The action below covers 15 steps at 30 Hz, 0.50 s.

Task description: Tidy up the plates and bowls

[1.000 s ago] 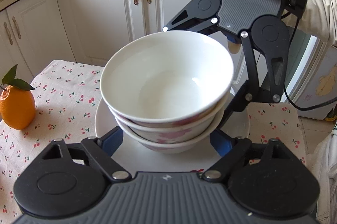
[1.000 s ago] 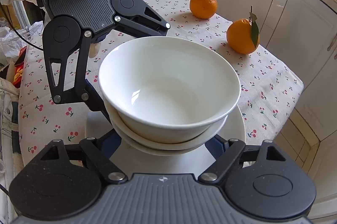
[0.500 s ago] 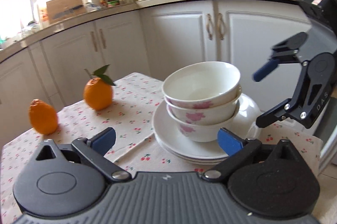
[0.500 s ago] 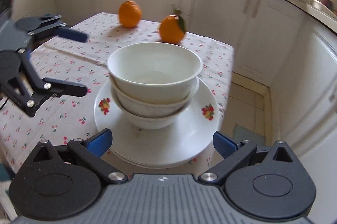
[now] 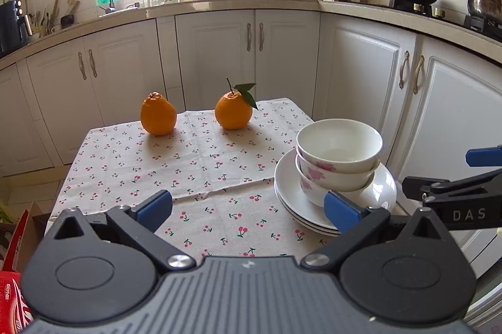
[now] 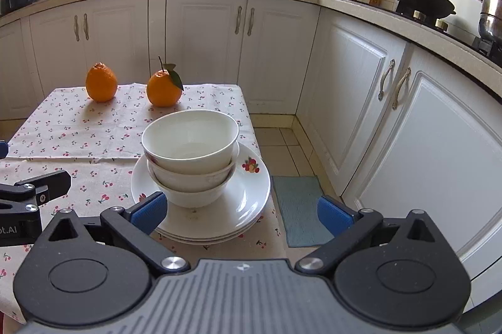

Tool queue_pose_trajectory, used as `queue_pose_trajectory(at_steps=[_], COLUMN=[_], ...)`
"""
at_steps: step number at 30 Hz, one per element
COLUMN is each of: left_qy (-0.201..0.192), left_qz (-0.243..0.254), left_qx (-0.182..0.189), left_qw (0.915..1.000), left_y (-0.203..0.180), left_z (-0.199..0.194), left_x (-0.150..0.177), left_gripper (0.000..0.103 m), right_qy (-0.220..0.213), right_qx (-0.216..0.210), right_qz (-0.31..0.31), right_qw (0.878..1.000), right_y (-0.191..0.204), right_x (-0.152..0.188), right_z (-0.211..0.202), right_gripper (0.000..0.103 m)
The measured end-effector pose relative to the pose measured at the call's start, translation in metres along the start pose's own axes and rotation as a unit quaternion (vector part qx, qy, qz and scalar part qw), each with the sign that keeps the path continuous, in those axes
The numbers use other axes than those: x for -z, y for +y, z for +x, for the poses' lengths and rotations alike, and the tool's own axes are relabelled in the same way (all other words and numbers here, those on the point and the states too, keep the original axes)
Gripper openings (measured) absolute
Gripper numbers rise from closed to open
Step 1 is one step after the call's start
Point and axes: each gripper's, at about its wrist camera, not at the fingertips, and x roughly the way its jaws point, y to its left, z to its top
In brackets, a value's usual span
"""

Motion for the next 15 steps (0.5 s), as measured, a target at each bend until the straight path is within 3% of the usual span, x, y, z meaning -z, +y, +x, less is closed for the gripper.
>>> queue_pose_trajectory(at_steps=[7,15], left_qy=[-0.019,-0.023], left_qz=[0.0,-0.013], left_qx=[-0.031,-0.031], left_qw=[0.9993,0.9992], left_y=[-0.001,-0.002], left_z=[-0.018,-0.02], left_x=[-0.002,-0.002], left_gripper=[0.102,0.102], right_qy=[-0.031,-0.04], right_qx=[-0.001,-0.006], right_qz=[0.003,0.005], right_qw=[1.0,0.999], right_y=[0.006,0.006], right_x=[-0.003,-0.003], right_z=[-0.024,-0.03], right_gripper=[0.103,0.103])
